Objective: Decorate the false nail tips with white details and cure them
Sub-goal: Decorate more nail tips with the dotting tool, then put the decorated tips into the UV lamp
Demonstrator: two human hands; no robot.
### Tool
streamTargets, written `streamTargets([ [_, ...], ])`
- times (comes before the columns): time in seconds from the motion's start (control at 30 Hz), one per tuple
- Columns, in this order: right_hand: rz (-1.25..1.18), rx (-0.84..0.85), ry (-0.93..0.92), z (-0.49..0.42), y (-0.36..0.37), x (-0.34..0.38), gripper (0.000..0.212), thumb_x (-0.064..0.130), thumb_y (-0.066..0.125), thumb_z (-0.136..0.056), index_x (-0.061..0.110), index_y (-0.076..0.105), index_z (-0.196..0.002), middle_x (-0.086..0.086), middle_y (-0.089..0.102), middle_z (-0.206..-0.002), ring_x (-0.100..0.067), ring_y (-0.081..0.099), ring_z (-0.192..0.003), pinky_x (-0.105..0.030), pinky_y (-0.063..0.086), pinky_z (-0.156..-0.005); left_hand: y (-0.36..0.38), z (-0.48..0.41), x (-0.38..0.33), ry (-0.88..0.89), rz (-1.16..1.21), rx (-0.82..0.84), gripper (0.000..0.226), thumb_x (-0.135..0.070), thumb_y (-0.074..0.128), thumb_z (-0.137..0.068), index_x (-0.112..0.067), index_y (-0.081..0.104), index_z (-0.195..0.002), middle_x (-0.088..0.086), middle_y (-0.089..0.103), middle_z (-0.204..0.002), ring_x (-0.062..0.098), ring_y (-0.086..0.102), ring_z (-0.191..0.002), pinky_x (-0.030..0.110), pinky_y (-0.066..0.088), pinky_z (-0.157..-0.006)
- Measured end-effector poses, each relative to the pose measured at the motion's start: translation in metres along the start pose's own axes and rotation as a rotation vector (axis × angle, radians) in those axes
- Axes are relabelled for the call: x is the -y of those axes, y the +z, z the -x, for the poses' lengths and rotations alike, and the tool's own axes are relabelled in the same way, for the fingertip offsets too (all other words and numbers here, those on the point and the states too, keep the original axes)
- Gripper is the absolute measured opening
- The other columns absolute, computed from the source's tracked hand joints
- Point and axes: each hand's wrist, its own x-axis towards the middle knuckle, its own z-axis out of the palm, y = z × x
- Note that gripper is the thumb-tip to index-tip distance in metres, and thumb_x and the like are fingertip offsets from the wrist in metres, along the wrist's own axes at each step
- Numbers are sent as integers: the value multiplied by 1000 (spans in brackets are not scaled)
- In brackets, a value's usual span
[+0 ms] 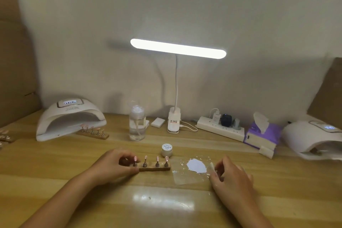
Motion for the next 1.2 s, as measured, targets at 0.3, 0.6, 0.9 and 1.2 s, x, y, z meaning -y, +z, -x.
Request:
streamTargets([
  [0.3, -299, 80, -235, -1, -21, 12, 21, 24, 67, -93, 35, 60, -110, 16, 59, -97, 5, 50, -81, -13, 39, -74, 15, 5, -37, 189, 111, -109, 21, -32, 82, -77, -37, 75, -96, -26, 63, -98, -4, 60, -96, 20, 43, -81],
  [0.6, -387, 287, -279, 3, -34, 14, 8, 31, 76, -85, 33, 73, -92, 13, 68, -87, 0, 50, -67, -14, 42, -64, 40, 10, -70, 331, 163, -83, 22, -29, 81, -79, -37, 74, -99, -15, 65, -98, -2, 59, -99, 10, 41, -83],
  [0.9, -371, -72, 50, 8, -93, -67, 6, 34, 74, -85, 36, 69, -89, 11, 71, -82, -6, 54, -60, -19, 43, -55, 74, -4, -97, 327, 187, -124, 37, -30, 77, -83, -43, 59, -113, -18, 62, -106, 1, 58, -96, 20, 50, -80],
  [1.2, -511, -451, 593, -31, -99, -170, 23, 31, 62, -97, 14, 67, -112, -5, 66, -96, -26, 59, -87, -41, 48, -79, 87, -39, -94, 134, 461, -364, 15, -13, 75, -84, -27, 70, -89, -9, 70, -79, 11, 63, -66, 12, 44, -55],
])
